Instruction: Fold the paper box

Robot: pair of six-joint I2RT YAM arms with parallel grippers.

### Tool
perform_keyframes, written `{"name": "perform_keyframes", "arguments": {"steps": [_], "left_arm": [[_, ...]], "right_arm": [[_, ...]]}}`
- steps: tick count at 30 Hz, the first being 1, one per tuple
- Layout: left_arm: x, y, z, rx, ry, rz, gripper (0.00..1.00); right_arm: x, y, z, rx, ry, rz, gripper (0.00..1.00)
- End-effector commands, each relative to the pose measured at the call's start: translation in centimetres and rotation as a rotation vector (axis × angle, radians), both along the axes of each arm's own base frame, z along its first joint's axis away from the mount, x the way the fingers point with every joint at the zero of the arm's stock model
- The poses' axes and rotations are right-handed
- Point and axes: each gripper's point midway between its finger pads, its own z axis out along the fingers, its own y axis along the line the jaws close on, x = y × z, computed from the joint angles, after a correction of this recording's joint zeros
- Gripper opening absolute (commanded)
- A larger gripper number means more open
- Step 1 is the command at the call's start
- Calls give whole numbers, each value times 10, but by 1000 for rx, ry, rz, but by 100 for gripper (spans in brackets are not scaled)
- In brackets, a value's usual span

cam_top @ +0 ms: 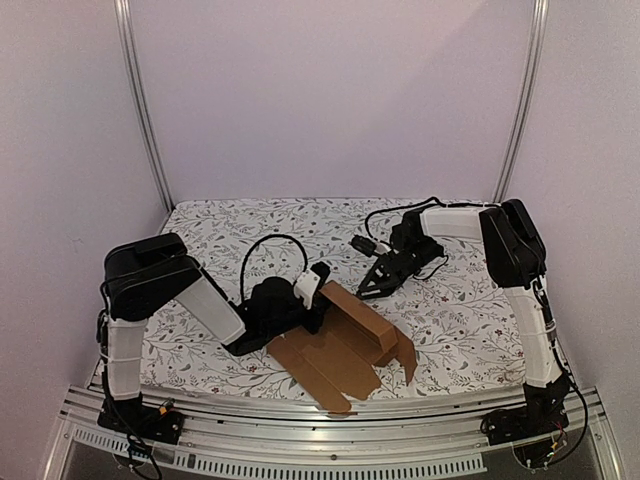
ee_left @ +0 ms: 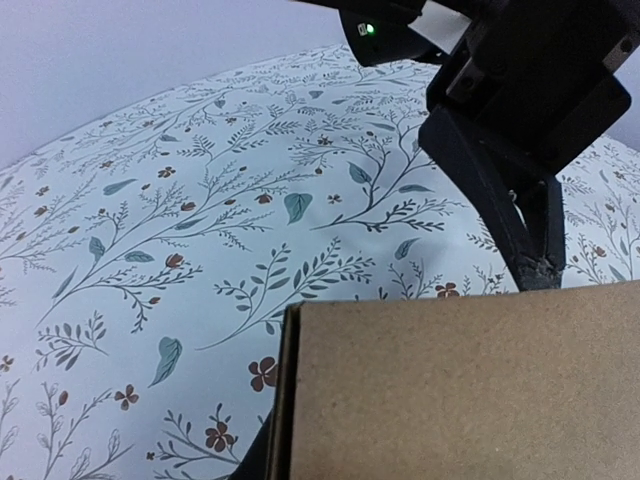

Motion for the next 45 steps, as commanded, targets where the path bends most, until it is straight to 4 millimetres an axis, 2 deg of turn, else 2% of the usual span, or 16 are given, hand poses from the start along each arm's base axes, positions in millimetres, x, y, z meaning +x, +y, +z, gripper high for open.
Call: {"name": "perform_keyframes", "arguments": {"steps": [1, 6, 10, 12, 16, 20, 23, 27, 31, 35, 38, 40, 45], "left_arm": [[0, -7, -1, -15, 2, -17, 14], [1, -6, 0, -30, 13, -2, 6], [6, -6, 4, -64, 25, 36, 1], [10, -7, 5, -66, 28, 73, 0], [23, 3, 3, -6, 25, 253, 0], [19, 0, 12, -6, 19, 263, 0], [11, 4, 16, 36, 38, 230, 3], [-7, 22, 26, 122, 108, 200, 7], [-31, 44, 25, 278, 258, 163, 8], [-58, 70, 20, 427, 479, 149, 10], [-73, 103, 5, 524, 650, 205, 12], [-80, 119, -2, 520, 759, 245, 12], [-75, 134, -1, 471, 899, 304, 19]], "right_arm": [[-20, -11, 1, -132, 216, 5, 67], [-23, -6, -2, -129, 230, 13, 67], [-40, 8, -3, -121, 245, 52, 67], [-47, 15, 0, -106, 267, 63, 67], [-55, 21, 6, -92, 271, 83, 68], [-53, 19, 5, -98, 260, 83, 68], [-39, 6, 9, -114, 261, 52, 68], [-6, -22, 22, -92, 168, -17, 68], [29, -50, 29, -120, 83, -124, 68], [49, -76, 40, -182, -6, -207, 70], [54, -92, 43, -254, -70, -251, 70], [53, -100, 35, -328, -109, -270, 70], [44, -115, 24, -436, -170, -317, 70]]}}
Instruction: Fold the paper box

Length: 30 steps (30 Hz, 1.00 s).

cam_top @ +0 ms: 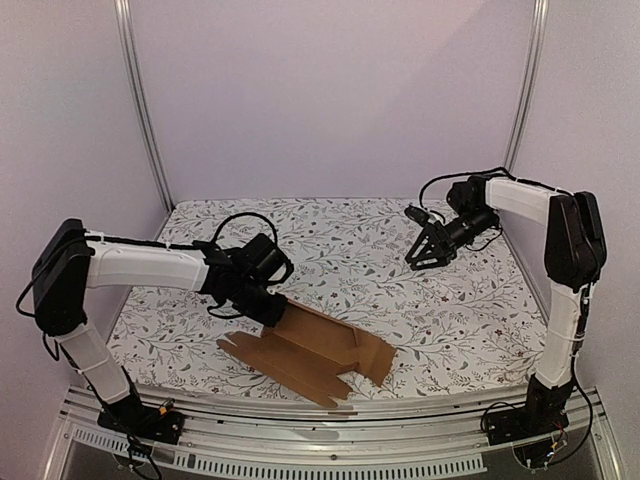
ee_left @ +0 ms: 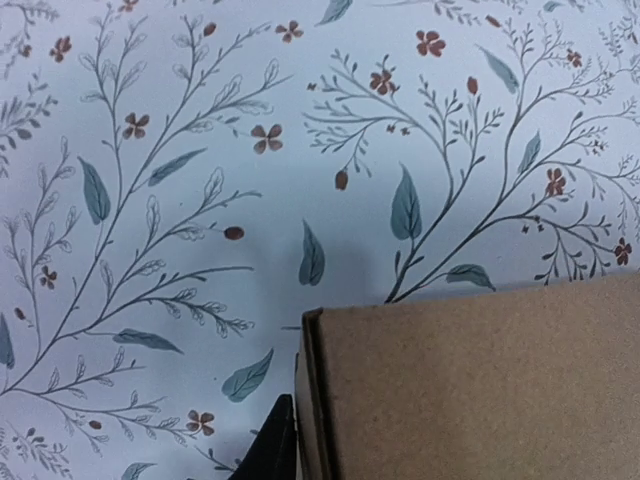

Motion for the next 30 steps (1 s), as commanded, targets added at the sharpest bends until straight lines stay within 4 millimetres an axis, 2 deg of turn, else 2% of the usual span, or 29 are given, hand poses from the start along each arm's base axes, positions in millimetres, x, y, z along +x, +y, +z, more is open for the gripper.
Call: {"name": "perform_keyframes", "arguments": {"steps": [1, 5, 12, 16, 19, 23, 25, 27, 30], "left_arm": [[-17, 29, -6, 35, 211, 110, 21], [-4, 19, 17, -25, 193, 115, 35], [16, 31, 59, 20, 111, 116, 40], [9, 41, 70, 64, 112, 89, 41], [-1, 39, 87, 68, 29, -1, 42], [-1, 46, 96, 63, -59, -32, 44], [6, 47, 99, 20, -94, -21, 47], [15, 37, 101, -79, -95, -28, 49], [39, 26, 103, -153, -145, -23, 53]], "right_arm": [[-7, -13, -24, -167, -33, -43, 70], [-18, -21, -25, -205, -58, -47, 70], [-37, -20, -30, -239, -91, -8, 70], [-62, -6, -41, -271, -126, 86, 70], [-75, 6, -42, -289, -229, 129, 70], [-105, 25, -46, -347, -396, 242, 69], [-120, 34, -53, -379, -451, 309, 69], [-131, 42, -61, -404, -474, 368, 69], [-140, 53, -80, -437, -474, 435, 67]]}}
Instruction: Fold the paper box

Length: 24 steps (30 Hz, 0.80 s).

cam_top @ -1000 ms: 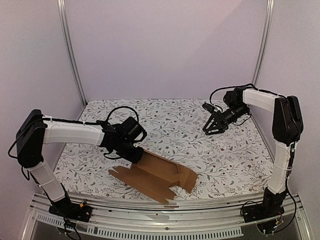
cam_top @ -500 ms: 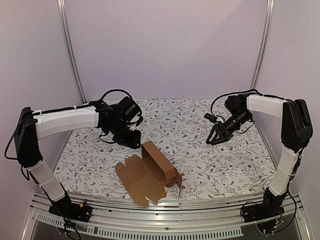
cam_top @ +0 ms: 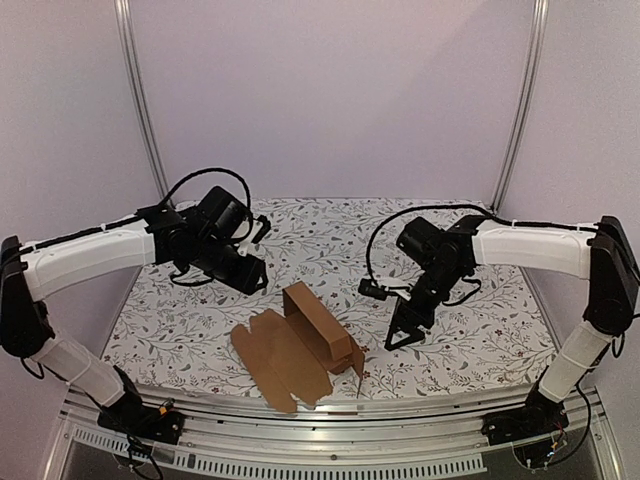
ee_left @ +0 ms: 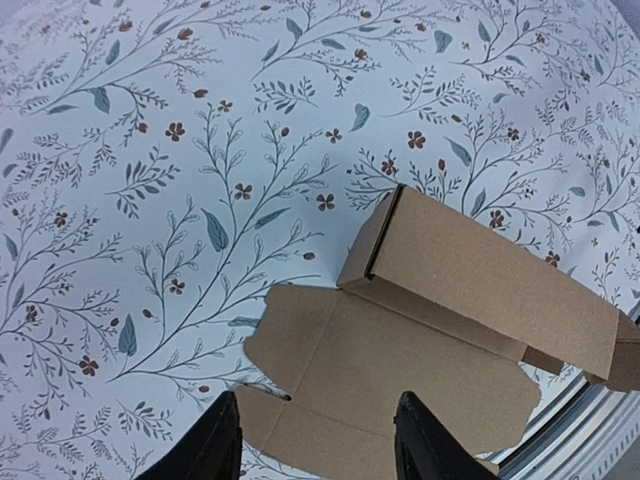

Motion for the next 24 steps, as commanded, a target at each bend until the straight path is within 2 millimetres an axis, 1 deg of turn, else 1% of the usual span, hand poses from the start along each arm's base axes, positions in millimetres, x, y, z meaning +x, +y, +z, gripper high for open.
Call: {"name": "perform_keyframes", "arguments": {"steps": [1, 2, 4, 5, 7, 8, 9, 10, 11, 12, 13, 15, 18, 21, 22, 24], "left_arm": [[38, -24, 3, -136, -83, -35, 54], [45, -30, 4, -158, -93, -44, 55], [58, -41, -2, -180, -91, -62, 57], [64, -45, -8, -187, -78, -64, 57], [76, -49, -22, -226, -36, -50, 57], [77, -55, -29, -264, -1, -50, 58], [79, -59, -35, -311, 33, -42, 61], [78, -66, -39, -356, 58, -44, 78], [75, -69, -45, -381, 77, -46, 92], [73, -71, -49, -404, 85, -44, 99], [70, -71, -52, -425, 89, -38, 99], [65, -66, -55, -441, 82, -21, 99], [57, -46, -60, -418, 57, 50, 95], [48, -19, -61, -392, 22, 159, 91], [45, -9, -59, -388, 3, 201, 91], [37, 11, -54, -400, -41, 277, 91]], "right_arm": [[2, 10, -34, -91, -69, 66, 66], [-2, 15, -37, -93, -64, 82, 64], [-7, 24, -44, -95, -63, 110, 64], [-12, 30, -48, -102, -69, 128, 64], [-14, 41, -50, -91, -93, 147, 64], [-15, 46, -52, -88, -98, 152, 65], [-15, 50, -52, -83, -110, 153, 66], [-14, 54, -53, -80, -118, 149, 66], [-12, 59, -53, -71, -125, 143, 67], [-9, 63, -54, -69, -128, 128, 69], [-5, 67, -53, -67, -133, 111, 70], [4, 73, -54, -74, -148, 77, 71], [20, 83, -54, -77, -183, 34, 71], [39, 93, -52, -94, -227, -17, 70], [45, 96, -55, -104, -232, -30, 70], [54, 104, -54, -100, -237, -47, 70]]}}
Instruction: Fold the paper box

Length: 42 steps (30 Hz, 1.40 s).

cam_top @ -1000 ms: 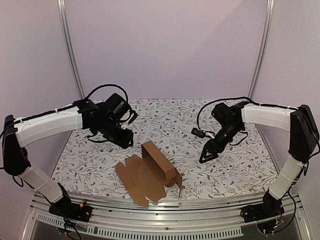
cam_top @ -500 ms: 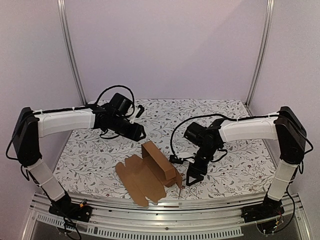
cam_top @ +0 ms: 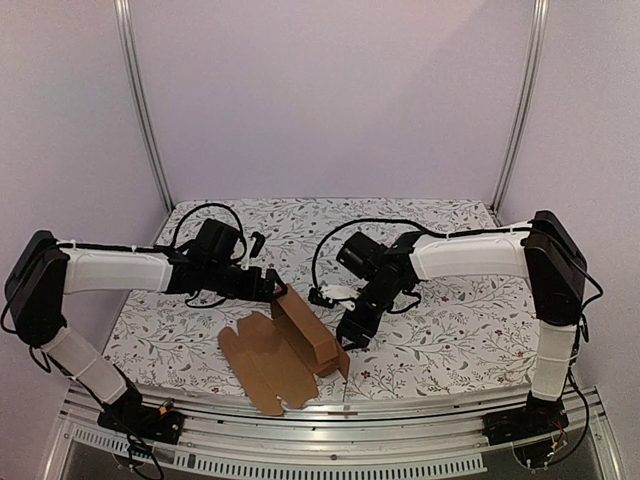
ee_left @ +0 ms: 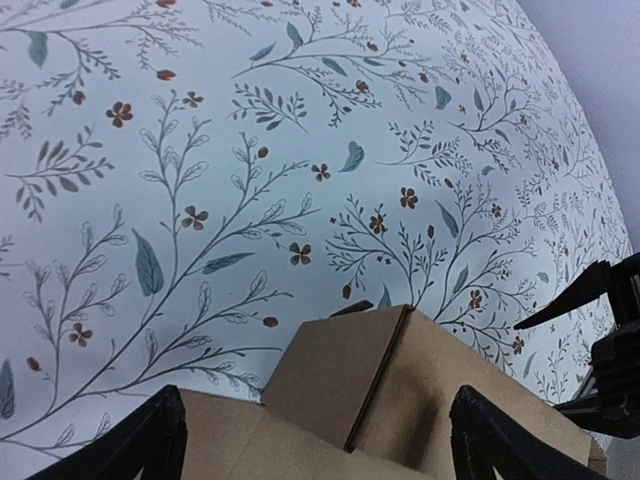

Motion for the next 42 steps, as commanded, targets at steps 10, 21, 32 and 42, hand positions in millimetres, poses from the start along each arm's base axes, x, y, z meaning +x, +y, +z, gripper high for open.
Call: {"name": "perform_keyframes", "arguments": {"steps": [10, 21, 32, 42], "left_arm": [[-64, 59, 108, 23, -499, 33, 94], [-76, 14, 70, -96, 2, 210, 100], [-74, -37, 35, -432, 241, 304, 66], [-55, -61, 38, -616, 256, 330, 41]], "right_arm": [[61, -1, 2, 15, -35, -129, 70], [66, -64, 104, 146, -233, -178, 72], [71, -86, 125, 197, -245, -238, 73], [69, -85, 122, 207, -234, -234, 73]]}}
